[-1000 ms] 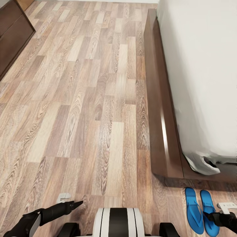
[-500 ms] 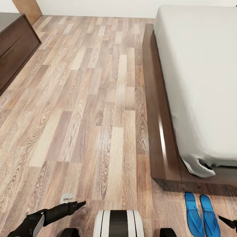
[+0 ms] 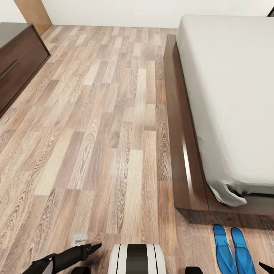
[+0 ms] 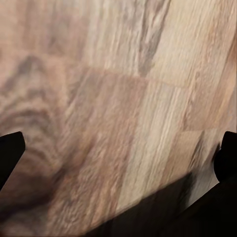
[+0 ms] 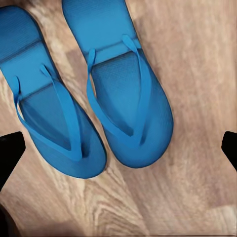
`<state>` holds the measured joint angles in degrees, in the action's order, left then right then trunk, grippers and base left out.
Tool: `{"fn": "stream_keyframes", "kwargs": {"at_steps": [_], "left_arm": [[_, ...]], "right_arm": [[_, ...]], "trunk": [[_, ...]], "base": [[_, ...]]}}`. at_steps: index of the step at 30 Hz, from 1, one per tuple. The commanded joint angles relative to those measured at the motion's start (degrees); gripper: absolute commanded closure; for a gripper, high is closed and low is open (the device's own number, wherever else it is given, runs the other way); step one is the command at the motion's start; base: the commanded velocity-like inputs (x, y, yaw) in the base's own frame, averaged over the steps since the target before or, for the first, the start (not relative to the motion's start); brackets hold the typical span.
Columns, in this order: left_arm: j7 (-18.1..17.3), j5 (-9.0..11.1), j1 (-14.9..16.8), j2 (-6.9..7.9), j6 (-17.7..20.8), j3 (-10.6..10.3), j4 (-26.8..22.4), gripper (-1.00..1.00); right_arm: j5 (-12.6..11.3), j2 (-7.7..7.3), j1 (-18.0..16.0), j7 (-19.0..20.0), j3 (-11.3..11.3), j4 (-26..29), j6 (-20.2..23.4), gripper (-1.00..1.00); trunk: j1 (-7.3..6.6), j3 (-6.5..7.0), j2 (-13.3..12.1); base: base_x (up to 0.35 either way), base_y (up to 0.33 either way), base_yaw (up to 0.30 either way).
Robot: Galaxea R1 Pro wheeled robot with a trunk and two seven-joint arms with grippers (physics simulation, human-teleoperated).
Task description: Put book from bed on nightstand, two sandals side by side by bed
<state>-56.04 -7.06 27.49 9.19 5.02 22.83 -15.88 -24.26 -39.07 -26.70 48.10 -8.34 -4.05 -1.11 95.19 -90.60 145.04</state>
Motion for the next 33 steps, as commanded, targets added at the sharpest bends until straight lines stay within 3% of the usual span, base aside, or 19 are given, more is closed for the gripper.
{"fn": "stream_keyframes", "kwargs": {"at_steps": [1, 6, 12, 26, 33], "left_arm": [[-0.16, -0.46, 0.02, -0.04, 0.47, 0.51, -0.01, -1.00], [0.38, -0.42, 0.02, -0.05, 0.29, 0.54, 0.20, -1.00], [0.48, -0.38, 0.02, -0.19, 0.21, 0.58, 0.24, -1.00], [0.49, -0.32, 0.02, -0.32, 0.24, 0.61, 0.24, -1.00], [0.49, -0.38, 0.02, -0.32, 0.21, 0.57, 0.24, -1.00]], "right_arm": [[0.20, -0.02, -0.11, 0.24, -0.46, -0.32, -0.13, -1.00], [0.18, 0.03, -0.11, 0.24, -0.45, -0.56, -1.46, -1.00], [0.18, 0.04, -0.11, 0.24, -0.49, -0.61, -2.08, -1.00], [0.17, 0.04, -0.11, 0.24, -0.45, -0.61, -2.14, -1.00], [0.17, 0.04, -0.11, 0.24, -0.45, -0.61, -2.22, -1.00]], "trunk": [[-0.01, -0.03, 0.02], [-0.01, -0.03, 0.02], [-0.16, 1.30, -0.06], [-0.16, 1.30, -0.06], [-0.34, 2.85, -0.16]], "base": [[0.000, 0.000, 0.000], [0.000, 0.000, 0.000], [0.000, 0.000, 0.000], [0.000, 0.000, 0.000], [0.000, 0.000, 0.000]]}}
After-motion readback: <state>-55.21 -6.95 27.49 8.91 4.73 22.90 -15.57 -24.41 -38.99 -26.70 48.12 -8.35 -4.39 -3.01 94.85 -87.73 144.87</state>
